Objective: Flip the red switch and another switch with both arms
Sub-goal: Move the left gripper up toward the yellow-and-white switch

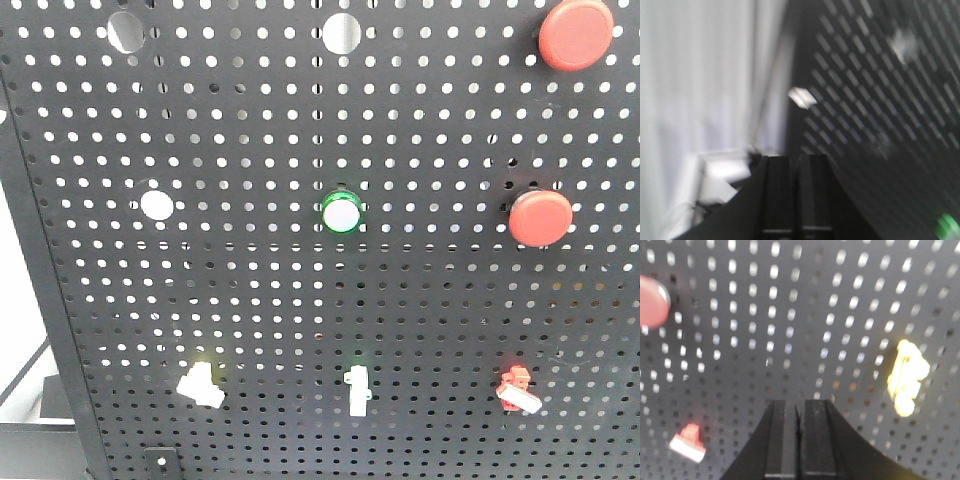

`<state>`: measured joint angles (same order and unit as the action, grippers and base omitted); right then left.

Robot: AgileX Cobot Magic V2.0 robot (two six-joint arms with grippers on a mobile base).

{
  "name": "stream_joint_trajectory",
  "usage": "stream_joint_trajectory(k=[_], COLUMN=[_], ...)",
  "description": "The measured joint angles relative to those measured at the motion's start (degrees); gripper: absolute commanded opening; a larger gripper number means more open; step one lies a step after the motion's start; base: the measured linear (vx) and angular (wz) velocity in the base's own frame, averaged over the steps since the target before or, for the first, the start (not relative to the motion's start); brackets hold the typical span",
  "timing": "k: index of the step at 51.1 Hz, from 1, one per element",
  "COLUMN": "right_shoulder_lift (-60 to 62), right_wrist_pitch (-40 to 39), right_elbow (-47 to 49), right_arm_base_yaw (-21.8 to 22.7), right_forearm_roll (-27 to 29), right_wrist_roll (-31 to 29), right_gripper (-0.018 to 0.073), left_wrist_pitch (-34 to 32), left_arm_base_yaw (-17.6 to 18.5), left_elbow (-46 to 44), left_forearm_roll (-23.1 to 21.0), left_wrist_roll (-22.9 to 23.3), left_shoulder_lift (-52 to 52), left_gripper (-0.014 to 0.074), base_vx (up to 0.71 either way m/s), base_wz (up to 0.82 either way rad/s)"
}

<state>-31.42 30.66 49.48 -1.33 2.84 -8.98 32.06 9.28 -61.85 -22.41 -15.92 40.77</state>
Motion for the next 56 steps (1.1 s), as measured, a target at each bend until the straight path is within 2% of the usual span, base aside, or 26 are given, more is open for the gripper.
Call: stream_joint_trajectory(k=[2,7,11,14,18,26,33,41,56], right_shoulder_lift=[0.0,0.0,0.0,0.0,0.0,0.0,0.0,0.0,0.0], right_wrist_pitch=[0.1,0.2,0.3,0.3,0.3,0.3,0.4,0.4,0.4], right_elbow=[0.0,0.0,0.0,0.0,0.0,0.0,0.0,0.0,0.0], right_arm_base_yaw=[0.0,0.0,0.0,0.0,0.0,0.0,0.0,0.0,0.0], right_forearm_roll=[0.0,0.0,0.1,0.1,0.1,0.1,0.2,0.2,0.2], right_wrist_roll=[0.0,0.0,0.0,0.0,0.0,0.0,0.0,0.0,0.0], right_gripper=[-0.0006,-0.0006,-0.0006,-0.0006,-0.0006,-0.0006,-0.0006,-0.0006,-0.0006], left_wrist_pitch=[1.8,4.8,5.3,4.5,3.3,0.8,-0.3,-6.1,-14.1], left_arm_base_yaw=[0.0,0.0,0.0,0.0,0.2,2.5,6.9,11.4,12.3], left_elbow=[1.2,5.8,10.6,14.6,20.0,25.6,25.2,23.3,17.9], left_forearm_roll=[-8.1,-28.4,-37.5,-41.7,-45.0,-46.3,-50.1,-53.0,-52.9], left_wrist_roll=[-8.8,-26.7,-36.6,-40.3,-43.8,-46.3,-49.5,-51.2,-51.4], left_shoulder_lift=[1.5,4.5,6.3,7.0,8.1,9.8,12.1,16.0,20.3], left_gripper=[0.0003,0.0003,0.0003,0.0003,0.0003,0.0003,0.0003,0.0003,0.0003], base_vx=[0.00,0.00,0.00,0.00,0.00,0.00,0.00,0.00,0.00], base_wz=[0.00,0.00,0.00,0.00,0.00,0.00,0.00,0.00,0.00])
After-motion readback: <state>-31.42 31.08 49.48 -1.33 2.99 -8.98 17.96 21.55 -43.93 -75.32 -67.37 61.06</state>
